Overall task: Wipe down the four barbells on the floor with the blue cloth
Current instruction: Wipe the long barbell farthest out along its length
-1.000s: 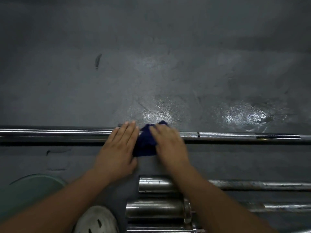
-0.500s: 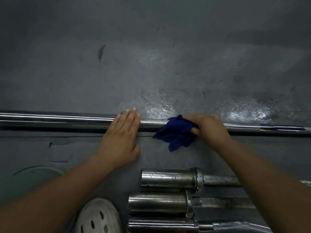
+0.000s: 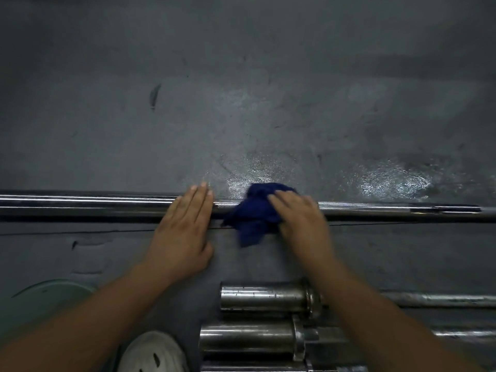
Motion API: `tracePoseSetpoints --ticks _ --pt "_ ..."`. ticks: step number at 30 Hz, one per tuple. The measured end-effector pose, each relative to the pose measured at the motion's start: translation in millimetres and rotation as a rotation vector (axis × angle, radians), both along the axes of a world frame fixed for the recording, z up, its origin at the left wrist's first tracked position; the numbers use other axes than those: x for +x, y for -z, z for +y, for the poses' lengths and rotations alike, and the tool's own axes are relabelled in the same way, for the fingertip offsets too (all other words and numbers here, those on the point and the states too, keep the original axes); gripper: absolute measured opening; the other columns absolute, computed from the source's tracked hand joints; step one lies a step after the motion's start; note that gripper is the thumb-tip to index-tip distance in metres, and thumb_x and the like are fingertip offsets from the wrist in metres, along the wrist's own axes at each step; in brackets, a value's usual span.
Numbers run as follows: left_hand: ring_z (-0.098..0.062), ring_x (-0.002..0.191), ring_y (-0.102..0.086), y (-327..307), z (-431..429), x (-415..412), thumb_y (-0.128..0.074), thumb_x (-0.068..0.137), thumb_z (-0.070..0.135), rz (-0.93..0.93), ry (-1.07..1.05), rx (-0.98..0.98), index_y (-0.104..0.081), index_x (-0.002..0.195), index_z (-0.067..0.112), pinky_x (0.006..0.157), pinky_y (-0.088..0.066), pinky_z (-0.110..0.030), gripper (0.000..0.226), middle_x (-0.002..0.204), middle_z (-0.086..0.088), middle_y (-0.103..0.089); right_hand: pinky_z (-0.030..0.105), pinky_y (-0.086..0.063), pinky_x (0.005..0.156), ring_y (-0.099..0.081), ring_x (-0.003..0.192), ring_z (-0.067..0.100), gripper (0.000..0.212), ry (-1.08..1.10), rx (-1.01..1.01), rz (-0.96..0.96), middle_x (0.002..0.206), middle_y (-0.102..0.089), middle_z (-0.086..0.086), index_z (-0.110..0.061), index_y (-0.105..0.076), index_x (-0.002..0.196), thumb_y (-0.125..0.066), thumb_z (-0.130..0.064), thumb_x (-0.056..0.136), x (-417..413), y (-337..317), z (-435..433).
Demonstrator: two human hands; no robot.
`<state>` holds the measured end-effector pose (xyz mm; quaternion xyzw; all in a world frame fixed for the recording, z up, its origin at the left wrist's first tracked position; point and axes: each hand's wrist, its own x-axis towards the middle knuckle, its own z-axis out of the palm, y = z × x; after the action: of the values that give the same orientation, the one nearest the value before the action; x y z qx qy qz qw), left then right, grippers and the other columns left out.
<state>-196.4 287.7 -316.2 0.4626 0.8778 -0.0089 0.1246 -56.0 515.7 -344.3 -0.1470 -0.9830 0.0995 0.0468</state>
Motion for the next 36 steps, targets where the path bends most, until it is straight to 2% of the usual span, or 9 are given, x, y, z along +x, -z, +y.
tracePoseSetpoints --ticks 5,10,13,17,20,23,28,33,36 --pt "-0.031 0.15 -0.018 1 2 2 -0.056 0.068 0.034 -0.001 -0.016 0.013 -0.027 0.153 0.001 0.121 -0.016 -0.045 0.096 0.162 -0.017 -0.02 0.043 -0.038 0.101 -0.062 0.111 0.022 0.057 0.22 0.011 -0.129 0.12 -0.067 -0.001 -0.021 -0.066 0.121 -0.079 -0.012 0.066 17 -14 29" --pt "-0.033 0.149 -0.021 1 5 2 -0.057 0.067 0.037 -0.001 -0.024 0.004 -0.027 0.153 0.0 0.12 -0.012 -0.043 0.098 0.161 -0.019 -0.022 0.04 -0.05 0.091 -0.068 0.099 0.024 0.052 0.011 -0.089 -0.025 0.113 -0.071 0.002 -0.018 -0.071 0.116 -0.081 -0.012 0.065 -30 -6 -18" --pt "-0.031 0.149 -0.023 1 0 -1 -0.057 0.067 0.037 0.015 0.004 0.004 -0.027 0.153 0.001 0.12 -0.013 -0.044 0.098 0.161 -0.017 -0.024 0.044 -0.047 0.094 -0.069 0.101 0.023 0.055 0.086 -0.15 0.002 0.115 -0.072 0.001 -0.02 -0.072 0.115 -0.078 -0.001 0.064 -12 -5 3" --pt "-0.032 0.148 -0.024 3 2 3 -0.056 0.068 0.037 0.005 -0.027 0.019 -0.028 0.153 0.002 0.122 -0.016 -0.046 0.096 0.159 -0.017 -0.028 0.039 -0.048 0.085 -0.066 0.087 0.032 0.049 0.388 -0.232 -0.089 0.095 -0.073 0.007 -0.02 -0.068 0.112 -0.068 -0.001 0.066 -15 -30 0" --pt "-0.035 0.145 -0.029 2 7 5 -0.057 0.066 0.036 -0.016 -0.054 0.031 -0.032 0.151 0.002 0.12 -0.019 -0.047 0.094 0.156 -0.018 -0.033 0.039 -0.048 0.081 -0.062 0.093 0.031 0.052 0.144 -0.198 -0.188 0.099 -0.068 0.007 -0.02 -0.058 0.121 -0.069 -0.014 0.07 -51 -31 -45" --pt "-0.032 0.147 -0.026 2 7 2 -0.054 0.069 0.038 -0.007 -0.042 0.007 -0.028 0.153 0.003 0.121 -0.018 -0.047 0.095 0.158 -0.016 -0.03 0.043 -0.041 0.102 -0.055 0.116 0.03 0.045 0.016 -0.164 -0.115 0.122 -0.062 0.008 -0.014 -0.057 0.13 -0.053 -0.012 0.085 -58 -18 -73" --pt "-0.03 0.147 -0.028 1 0 2 -0.055 0.068 0.035 0.01 -0.024 0.011 -0.031 0.152 0.003 0.119 -0.022 -0.05 0.093 0.159 -0.015 -0.031 0.041 -0.048 0.095 -0.063 0.103 0.034 0.054 0.158 -0.144 -0.031 0.118 -0.067 0.011 -0.01 -0.066 0.119 -0.064 0.005 0.067 5 -18 -1" --pt "-0.032 0.143 -0.033 -1 -1 9 -0.055 0.068 0.037 0.011 -0.034 0.018 -0.035 0.15 0.003 0.119 -0.022 -0.049 0.091 0.155 -0.016 -0.037 0.035 -0.045 0.087 -0.061 0.101 0.034 0.035 0.298 -0.237 -0.158 0.112 -0.069 0.009 -0.011 -0.069 0.111 -0.056 -0.001 0.08 3 -36 10" --pt "-0.033 0.142 -0.034 -4 2 13 -0.054 0.068 0.038 -0.003 -0.052 0.022 -0.036 0.15 0.003 0.119 -0.023 -0.05 0.091 0.153 -0.016 -0.039 0.037 -0.044 0.088 -0.059 0.099 0.032 0.036 0.202 -0.283 -0.2 0.113 -0.068 0.007 -0.012 -0.069 0.112 -0.051 -0.005 0.081 -20 -31 -18"
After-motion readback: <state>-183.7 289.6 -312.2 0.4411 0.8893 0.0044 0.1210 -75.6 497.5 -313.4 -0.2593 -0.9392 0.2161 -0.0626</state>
